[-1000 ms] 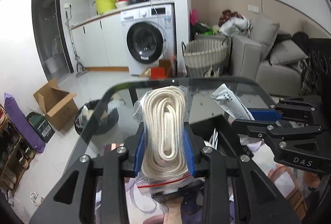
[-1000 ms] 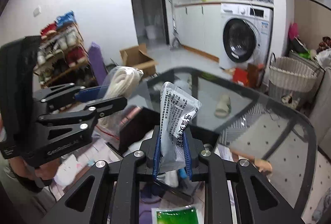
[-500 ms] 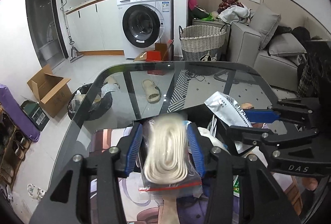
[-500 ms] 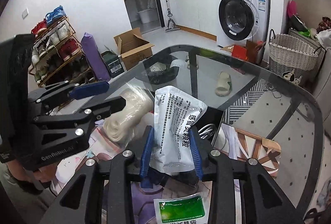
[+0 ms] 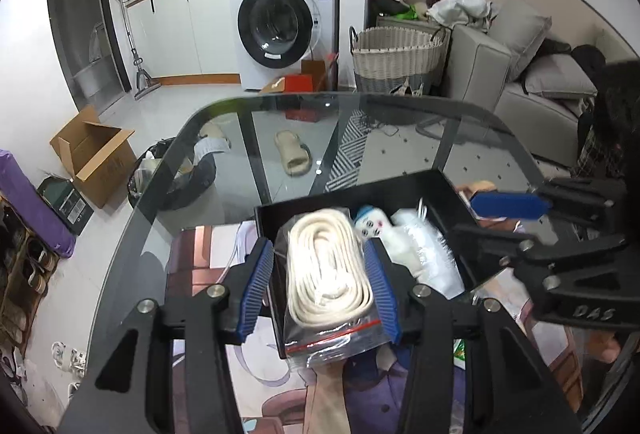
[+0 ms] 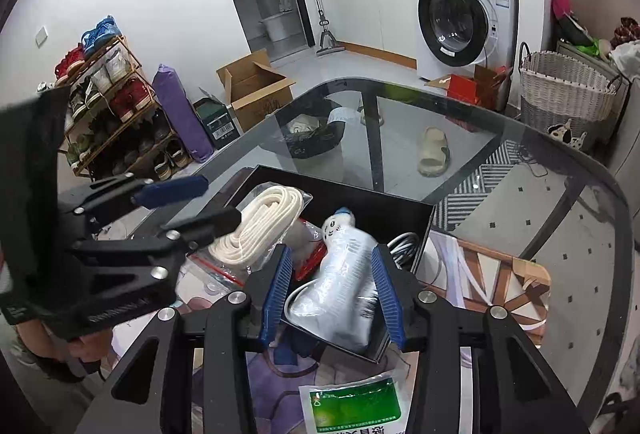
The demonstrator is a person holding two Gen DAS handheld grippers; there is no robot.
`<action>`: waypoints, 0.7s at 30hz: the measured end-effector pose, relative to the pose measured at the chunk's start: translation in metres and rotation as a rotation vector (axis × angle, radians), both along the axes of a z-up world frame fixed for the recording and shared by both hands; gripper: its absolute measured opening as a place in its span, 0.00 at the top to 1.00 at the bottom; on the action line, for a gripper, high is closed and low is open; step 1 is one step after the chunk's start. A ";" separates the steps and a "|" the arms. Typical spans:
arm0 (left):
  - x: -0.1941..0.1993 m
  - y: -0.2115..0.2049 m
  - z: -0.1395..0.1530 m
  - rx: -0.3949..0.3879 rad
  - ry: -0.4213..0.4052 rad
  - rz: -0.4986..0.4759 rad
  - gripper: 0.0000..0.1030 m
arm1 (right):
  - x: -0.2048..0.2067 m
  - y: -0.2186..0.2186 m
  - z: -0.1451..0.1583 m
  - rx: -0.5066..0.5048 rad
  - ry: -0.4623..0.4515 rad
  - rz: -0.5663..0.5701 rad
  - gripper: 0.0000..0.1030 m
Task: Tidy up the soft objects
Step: 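Lower the rope bag into the box with the left tool while the right tool lowers the packet in, then grasp the brown-tipped rope bag with the left tool while the right tool grasps the green packet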
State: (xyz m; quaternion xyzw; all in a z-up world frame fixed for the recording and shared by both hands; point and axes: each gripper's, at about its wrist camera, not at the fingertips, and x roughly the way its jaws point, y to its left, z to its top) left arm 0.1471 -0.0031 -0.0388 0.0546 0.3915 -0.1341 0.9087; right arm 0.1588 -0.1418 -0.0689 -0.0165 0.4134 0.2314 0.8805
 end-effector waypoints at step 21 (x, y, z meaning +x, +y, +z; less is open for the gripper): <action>-0.130 -0.027 -0.024 0.131 0.161 -0.483 0.21 | -0.061 -0.052 -0.066 -0.075 0.375 -0.032 0.24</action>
